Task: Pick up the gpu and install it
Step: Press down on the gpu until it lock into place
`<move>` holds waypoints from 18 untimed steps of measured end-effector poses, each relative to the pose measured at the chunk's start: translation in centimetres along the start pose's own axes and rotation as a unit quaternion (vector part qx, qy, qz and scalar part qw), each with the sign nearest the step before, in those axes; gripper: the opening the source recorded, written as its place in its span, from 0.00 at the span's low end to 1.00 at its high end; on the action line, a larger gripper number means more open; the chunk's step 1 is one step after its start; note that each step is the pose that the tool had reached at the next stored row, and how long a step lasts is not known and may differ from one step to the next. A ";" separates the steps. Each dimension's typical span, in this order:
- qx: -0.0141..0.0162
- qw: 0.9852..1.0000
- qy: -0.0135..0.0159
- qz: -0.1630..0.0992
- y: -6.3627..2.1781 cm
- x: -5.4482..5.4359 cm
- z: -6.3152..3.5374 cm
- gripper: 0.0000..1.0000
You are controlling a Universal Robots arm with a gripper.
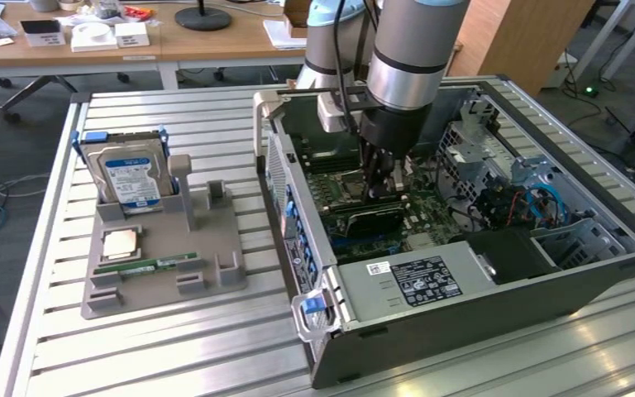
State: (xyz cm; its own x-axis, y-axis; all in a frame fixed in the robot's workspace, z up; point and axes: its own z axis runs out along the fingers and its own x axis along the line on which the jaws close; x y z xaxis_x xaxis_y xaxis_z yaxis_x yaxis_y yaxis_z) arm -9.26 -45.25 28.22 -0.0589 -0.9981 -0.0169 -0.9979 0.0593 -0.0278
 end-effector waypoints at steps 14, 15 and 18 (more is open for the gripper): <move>0.000 1.000 0.000 0.001 0.08 -0.1 0.83 0.11; 0.000 1.000 0.000 0.001 0.09 -0.1 0.90 0.11; 0.000 1.000 0.000 0.001 0.12 -0.1 1.28 0.11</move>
State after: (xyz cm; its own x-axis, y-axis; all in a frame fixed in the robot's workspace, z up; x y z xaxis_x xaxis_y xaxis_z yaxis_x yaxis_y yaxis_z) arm -9.34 -45.12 26.94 -0.0610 -0.9980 -0.0168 -0.9977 0.0614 -0.0277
